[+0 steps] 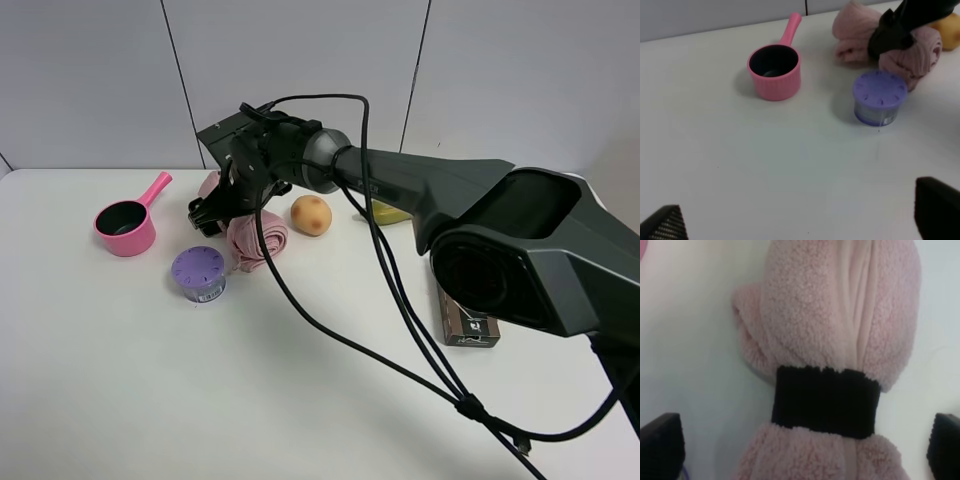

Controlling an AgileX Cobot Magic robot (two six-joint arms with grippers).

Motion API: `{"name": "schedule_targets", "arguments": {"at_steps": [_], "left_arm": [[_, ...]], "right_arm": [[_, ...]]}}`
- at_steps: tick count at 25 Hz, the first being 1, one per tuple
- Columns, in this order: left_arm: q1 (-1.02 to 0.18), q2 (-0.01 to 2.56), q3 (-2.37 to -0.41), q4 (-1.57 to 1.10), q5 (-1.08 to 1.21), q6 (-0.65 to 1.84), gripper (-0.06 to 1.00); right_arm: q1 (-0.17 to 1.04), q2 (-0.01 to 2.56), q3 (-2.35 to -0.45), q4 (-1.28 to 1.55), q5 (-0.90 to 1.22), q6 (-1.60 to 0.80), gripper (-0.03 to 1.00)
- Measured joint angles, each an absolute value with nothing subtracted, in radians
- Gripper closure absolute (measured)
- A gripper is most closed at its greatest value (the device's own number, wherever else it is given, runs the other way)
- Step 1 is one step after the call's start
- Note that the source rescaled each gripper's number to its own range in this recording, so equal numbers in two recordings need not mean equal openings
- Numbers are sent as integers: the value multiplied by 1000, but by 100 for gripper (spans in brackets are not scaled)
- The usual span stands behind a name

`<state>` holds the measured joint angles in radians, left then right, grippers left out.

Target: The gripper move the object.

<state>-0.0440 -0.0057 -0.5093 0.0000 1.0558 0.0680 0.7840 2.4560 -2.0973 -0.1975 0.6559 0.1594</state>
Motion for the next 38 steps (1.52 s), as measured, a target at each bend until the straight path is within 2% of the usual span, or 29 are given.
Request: {"name": "schedule_targets", "arguments": {"at_steps": [8, 23, 33, 38], "left_arm": [[-44, -6, -509, 0, 1056, 68, -6], [-44, -6, -509, 0, 1056, 68, -6], [-44, -6, -509, 0, 1056, 68, -6], [-44, -6, -509, 0, 1056, 68, -6]], "right_arm": [[797, 2373, -2097, -190, 716, 160, -3], [833, 1956, -2103, -184, 1200, 0, -3], [831, 1853, -2103, -288, 1222, -101, -3], [779, 1817, -2103, -359, 1223, -111, -3]]}}
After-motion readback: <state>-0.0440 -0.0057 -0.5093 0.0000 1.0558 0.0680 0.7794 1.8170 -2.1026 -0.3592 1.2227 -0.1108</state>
